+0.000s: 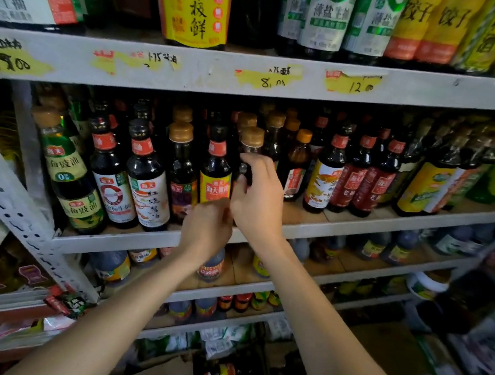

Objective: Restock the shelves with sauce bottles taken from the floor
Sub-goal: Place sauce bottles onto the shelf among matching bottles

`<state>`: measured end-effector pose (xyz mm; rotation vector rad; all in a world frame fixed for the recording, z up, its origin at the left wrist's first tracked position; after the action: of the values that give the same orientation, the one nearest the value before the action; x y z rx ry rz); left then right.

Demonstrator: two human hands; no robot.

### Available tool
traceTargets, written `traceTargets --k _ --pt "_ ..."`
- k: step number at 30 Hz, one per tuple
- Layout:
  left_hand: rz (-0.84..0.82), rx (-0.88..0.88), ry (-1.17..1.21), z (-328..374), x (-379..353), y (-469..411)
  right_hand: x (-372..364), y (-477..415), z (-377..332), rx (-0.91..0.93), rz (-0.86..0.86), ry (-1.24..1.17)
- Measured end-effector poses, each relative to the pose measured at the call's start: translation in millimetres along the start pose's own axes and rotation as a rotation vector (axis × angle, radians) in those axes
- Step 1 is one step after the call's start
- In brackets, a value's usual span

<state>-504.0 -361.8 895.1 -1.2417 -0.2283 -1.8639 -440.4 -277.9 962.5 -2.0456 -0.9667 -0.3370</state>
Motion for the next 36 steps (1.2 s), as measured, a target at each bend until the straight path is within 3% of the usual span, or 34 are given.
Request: traceTargets --k 6,11,13,18,22,25,29,33,36 --pt "-0.130 -0.152 -0.036 80.7 -53.5 -14.4 75.6 69.6 92.6 -0.379 0.095 -0.174" --pt "-0.418 -0.215 0.001 189.5 -180.8 -21.0 149.1 188.3 231.3 -1.008 0.290 -0.448" --pt "-0.502 -0.256 -0.003 244.5 -239.2 -12.4 184.3 249.0 279.6 -1.167 0.390 -0.548" --pt "-0.790 -0.371 0.012 361.8 -382.8 49.6 294.5 407.6 378.7 -1.472 0.551 -0.523" --pt "-0.980 -0.361 0.002 404.1 -496.6 114.7 352.2 532.8 435.8 -1.693 0.561 -0.340" --pt "-1.110 -0.384 -0.059 403.1 -599.0 163.2 347.0 628.7 485.9 -1.860 0.517 -0.343" --pt "-1.334 -0.454 -0.213 373.8 -775.0 214.5 291.7 743.2 594.9 -1.970 0.334 -0.372" --pt "-1.490 -0.473 -0.305 317.4 -964.6 265.8 211.8 827.0 729.1 -1.903 0.209 -0.273" --pt "-1.521 -0.487 -0.205 280.6 -1080.6 307.5 151.3 865.7 826.1 -1.772 0.052 -0.121"
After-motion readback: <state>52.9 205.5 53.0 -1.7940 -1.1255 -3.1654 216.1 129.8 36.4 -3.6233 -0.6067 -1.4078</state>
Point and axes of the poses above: each hand's wrist, its own y-axis away from the middle knuckle, its own x-axis out of the back of the hand, z = x × y, the point moved 4 cm from there along -y, towards the middle knuckle, and after that the axes turned 9 degrees about -z, right-handed, at the moved point
